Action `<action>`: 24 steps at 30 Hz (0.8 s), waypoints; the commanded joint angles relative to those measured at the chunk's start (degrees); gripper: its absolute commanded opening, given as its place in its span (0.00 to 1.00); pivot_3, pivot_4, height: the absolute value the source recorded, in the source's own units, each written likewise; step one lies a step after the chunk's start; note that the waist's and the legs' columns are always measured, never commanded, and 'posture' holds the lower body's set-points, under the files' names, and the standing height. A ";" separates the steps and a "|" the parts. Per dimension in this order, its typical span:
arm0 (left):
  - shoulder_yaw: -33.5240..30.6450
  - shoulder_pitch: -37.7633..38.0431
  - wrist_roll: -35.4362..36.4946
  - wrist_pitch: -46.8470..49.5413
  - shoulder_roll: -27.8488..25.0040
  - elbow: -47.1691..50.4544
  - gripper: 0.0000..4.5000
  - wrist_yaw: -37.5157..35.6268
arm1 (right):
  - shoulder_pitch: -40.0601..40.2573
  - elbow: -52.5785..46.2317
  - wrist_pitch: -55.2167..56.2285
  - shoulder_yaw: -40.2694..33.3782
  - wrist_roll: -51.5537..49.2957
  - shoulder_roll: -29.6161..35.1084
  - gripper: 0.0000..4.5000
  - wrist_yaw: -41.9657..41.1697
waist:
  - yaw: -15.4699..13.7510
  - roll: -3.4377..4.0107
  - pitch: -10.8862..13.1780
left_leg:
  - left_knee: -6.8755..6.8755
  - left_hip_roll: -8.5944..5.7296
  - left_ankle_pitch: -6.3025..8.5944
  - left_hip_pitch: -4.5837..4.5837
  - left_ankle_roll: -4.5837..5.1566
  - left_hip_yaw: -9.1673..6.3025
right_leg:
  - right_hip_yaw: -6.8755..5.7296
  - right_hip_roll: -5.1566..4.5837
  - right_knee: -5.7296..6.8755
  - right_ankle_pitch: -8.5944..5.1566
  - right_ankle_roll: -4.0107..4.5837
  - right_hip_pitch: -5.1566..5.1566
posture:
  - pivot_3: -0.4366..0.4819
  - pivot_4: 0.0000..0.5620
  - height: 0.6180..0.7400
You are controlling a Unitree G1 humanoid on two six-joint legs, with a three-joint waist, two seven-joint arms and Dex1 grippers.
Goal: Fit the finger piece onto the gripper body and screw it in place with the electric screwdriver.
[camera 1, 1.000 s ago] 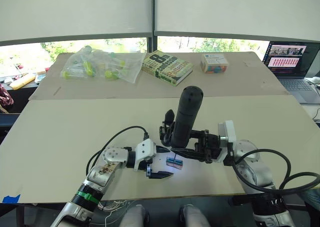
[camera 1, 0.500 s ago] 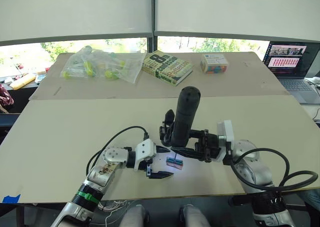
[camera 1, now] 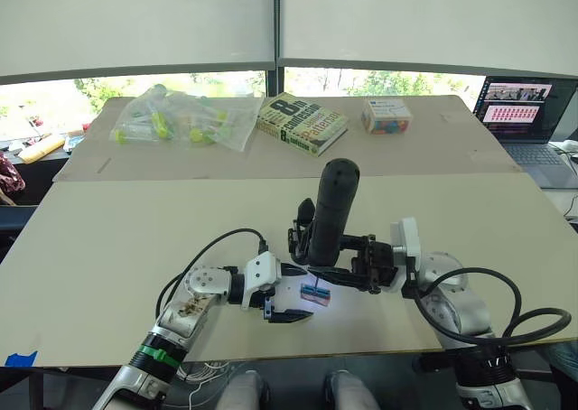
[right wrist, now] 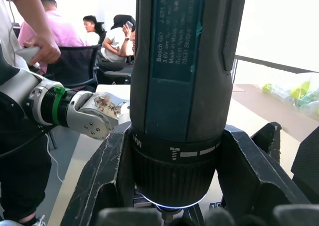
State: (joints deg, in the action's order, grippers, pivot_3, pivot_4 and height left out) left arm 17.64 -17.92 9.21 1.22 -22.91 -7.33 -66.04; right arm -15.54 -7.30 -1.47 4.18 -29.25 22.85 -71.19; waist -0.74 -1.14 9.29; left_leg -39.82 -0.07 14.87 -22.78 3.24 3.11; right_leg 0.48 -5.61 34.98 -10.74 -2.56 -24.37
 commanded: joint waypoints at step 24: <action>0.80 0.74 -0.48 -1.23 1.01 -2.56 0.99 0.77 | -1.52 -0.99 -2.07 3.26 1.82 3.99 0.43 0.27 | -0.12 0.01 -0.06 | 0.00 0.00 0.00 0.12 0.00 -0.01 | 0.01 -0.04 0.00 -0.01 0.00 0.11 | 0.48 0.27 1.00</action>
State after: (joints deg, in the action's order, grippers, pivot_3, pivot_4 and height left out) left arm 17.49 -17.95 9.21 -0.16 -22.32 -8.53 -65.74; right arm -17.21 -8.44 -2.38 6.84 -28.18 26.04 -70.96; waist -0.86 -1.13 9.23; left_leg -39.82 -0.07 14.87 -22.66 3.24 3.10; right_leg 0.49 -5.65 34.98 -10.75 -2.55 -24.25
